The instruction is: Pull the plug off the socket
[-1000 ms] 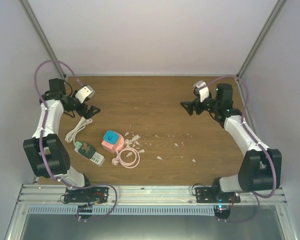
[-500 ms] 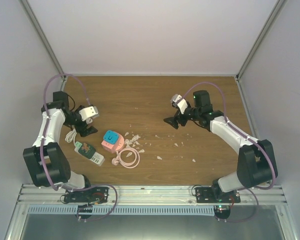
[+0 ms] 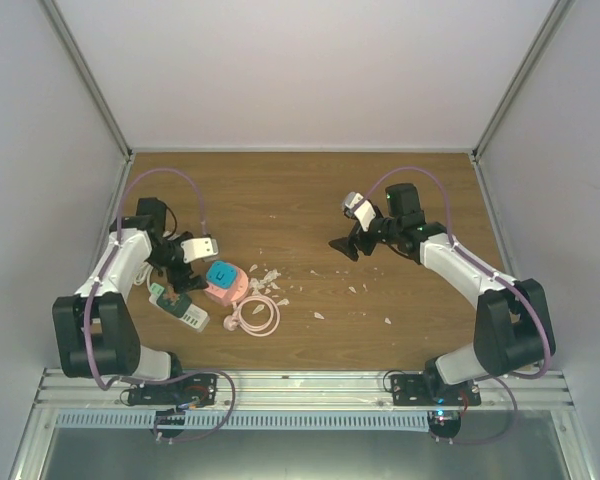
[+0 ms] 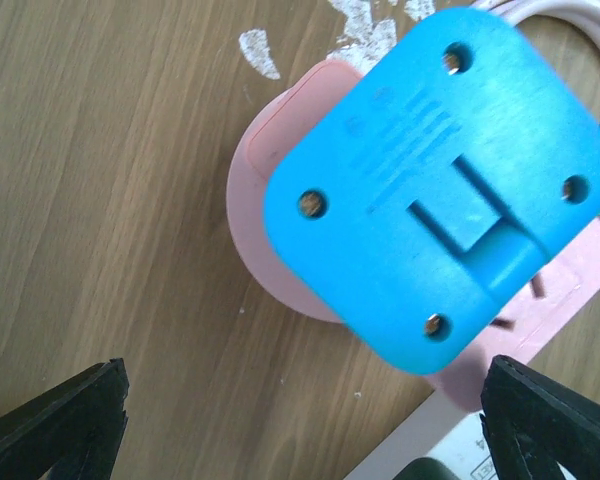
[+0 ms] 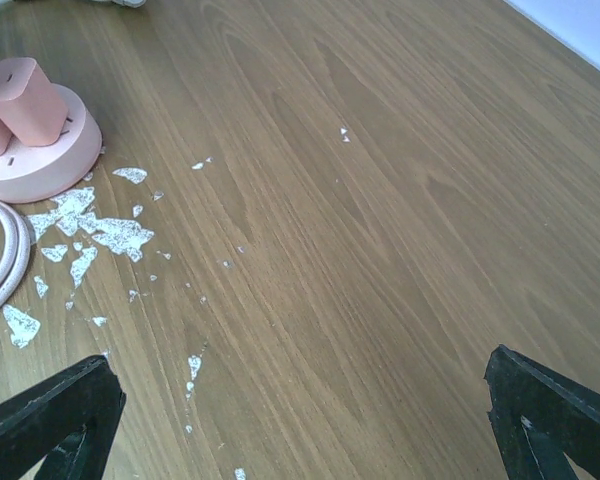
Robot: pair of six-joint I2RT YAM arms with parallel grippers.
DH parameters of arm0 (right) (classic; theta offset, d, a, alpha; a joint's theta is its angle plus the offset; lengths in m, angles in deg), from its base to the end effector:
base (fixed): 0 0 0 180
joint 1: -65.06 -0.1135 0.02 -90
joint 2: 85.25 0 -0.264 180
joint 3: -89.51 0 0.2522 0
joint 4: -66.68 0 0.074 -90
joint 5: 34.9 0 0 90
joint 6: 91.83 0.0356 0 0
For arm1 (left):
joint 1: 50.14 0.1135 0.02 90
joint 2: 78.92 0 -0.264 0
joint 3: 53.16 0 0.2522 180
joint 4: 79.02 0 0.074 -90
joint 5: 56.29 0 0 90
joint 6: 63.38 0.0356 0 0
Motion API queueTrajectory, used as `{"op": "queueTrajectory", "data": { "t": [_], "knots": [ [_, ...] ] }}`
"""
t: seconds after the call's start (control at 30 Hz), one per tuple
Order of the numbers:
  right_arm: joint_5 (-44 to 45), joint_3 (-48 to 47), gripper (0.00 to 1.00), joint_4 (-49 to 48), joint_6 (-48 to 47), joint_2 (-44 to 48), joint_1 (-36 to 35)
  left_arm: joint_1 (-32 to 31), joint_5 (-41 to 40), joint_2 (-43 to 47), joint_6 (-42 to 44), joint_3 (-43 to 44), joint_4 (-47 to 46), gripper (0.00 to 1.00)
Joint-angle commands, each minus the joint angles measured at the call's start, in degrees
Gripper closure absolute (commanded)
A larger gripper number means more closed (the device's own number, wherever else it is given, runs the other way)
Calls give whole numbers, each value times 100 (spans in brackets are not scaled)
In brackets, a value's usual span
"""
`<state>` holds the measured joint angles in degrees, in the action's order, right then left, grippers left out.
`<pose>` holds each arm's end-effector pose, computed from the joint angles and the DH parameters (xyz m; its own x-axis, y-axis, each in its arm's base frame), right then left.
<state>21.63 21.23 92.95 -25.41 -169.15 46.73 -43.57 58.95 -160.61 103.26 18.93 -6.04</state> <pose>0.2900 0.1168 0.2389 -0.3201 -0.4576 -0.8296 -0.8512 0.5234 0.0397 0.2444 0.0129 0.2274 -0.2751 0.8542 -0.4412 0.9472 0.3195 0.0279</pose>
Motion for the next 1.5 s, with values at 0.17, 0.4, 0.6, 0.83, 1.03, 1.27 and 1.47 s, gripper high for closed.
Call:
{"op": "queueTrajectory", "data": {
  "t": [0.17, 0.4, 0.6, 0.83, 1.03, 1.27, 1.47],
  "knots": [
    [53, 42, 0, 95, -126, 39, -55, -520, -181, 173, -223, -495, -410, 5],
    [86, 54, 0, 95, -148, 49, -61, -774, -42, 145, -471, -673, -683, 7],
    [135, 67, 0, 84, -157, 91, -55, -899, 217, 69, -793, -781, -958, 11],
    [165, 69, 0, 77, -164, 100, -55, -981, 628, -304, -1159, -563, -1152, 19],
    [217, 77, 0, 72, -181, 95, -48, -1042, 1064, -915, -1483, -16, -1211, 23],
    [238, 78, 0, 55, -123, 103, 20, -1254, 1521, -1723, -2031, 764, -1287, 26],
    [219, 99, 0, 22, -78, 132, 153, -1455, 1912, -2177, -2546, 1201, -1434, 29]
  ]
}}
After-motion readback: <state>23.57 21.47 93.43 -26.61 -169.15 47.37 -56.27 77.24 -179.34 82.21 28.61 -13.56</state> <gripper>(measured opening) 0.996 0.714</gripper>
